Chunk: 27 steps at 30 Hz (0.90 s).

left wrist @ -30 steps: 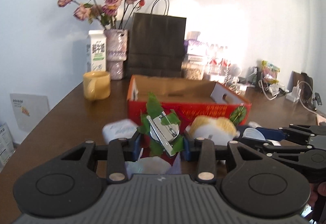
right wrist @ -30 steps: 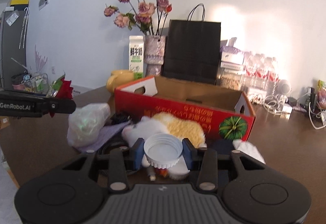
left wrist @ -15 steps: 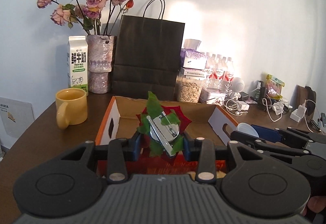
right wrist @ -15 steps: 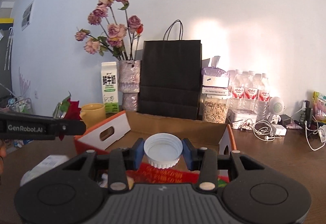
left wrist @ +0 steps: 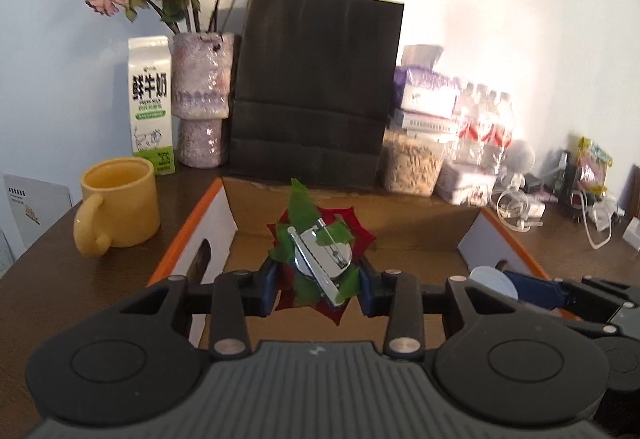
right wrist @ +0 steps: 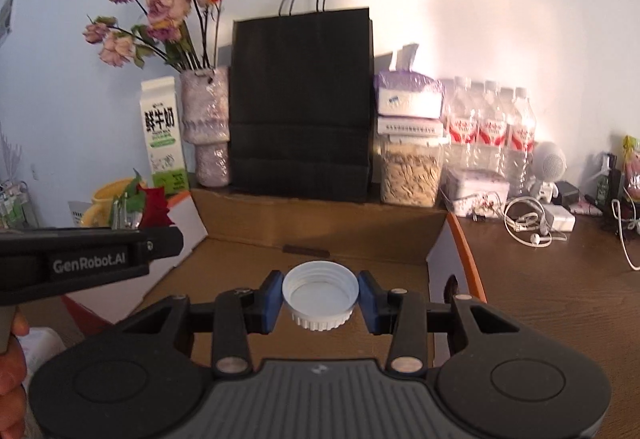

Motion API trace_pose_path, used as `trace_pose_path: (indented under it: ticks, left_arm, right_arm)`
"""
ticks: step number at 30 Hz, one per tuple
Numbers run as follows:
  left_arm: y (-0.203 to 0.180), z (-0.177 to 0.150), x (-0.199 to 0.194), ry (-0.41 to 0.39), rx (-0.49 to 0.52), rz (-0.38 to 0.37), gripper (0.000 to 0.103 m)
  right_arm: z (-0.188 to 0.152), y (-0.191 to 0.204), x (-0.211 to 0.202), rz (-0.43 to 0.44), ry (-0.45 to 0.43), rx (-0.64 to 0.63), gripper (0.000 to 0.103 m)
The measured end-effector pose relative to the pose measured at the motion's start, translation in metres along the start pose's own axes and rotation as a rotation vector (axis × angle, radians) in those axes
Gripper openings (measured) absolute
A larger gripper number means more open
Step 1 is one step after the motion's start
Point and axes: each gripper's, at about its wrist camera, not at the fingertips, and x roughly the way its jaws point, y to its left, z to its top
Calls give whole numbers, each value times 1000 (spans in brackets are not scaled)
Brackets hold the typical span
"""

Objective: Organize objects
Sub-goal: 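Carry flower and cap into the red box and open both grippers, then withdraw both grippers from the box back toward the cluttered items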

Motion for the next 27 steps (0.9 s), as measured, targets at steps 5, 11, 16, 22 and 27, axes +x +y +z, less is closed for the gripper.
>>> trace_pose_path:
  ticks: [5,11,16,22,27]
  left_arm:
    - [4,-6,5,22,-6,-12,43]
    - [3,-6,-11,-48,-6,20,103]
    - [1,-5,-14,-51,-2,27,103]
    - [2,-5,-13,-48,-4,29,103]
    - [3,-6,-15,-49,-6,22,103]
  right_arm:
    - [-5,1,5,10,25,-1,39]
    - [-8,-2,1,-15,33,10,92]
    - [-8,-4,-1,-25,28,21,103]
    - [-7,-4,-3,-16,23,21,103]
    - [-8,-3,-5,-16,24,16,103]
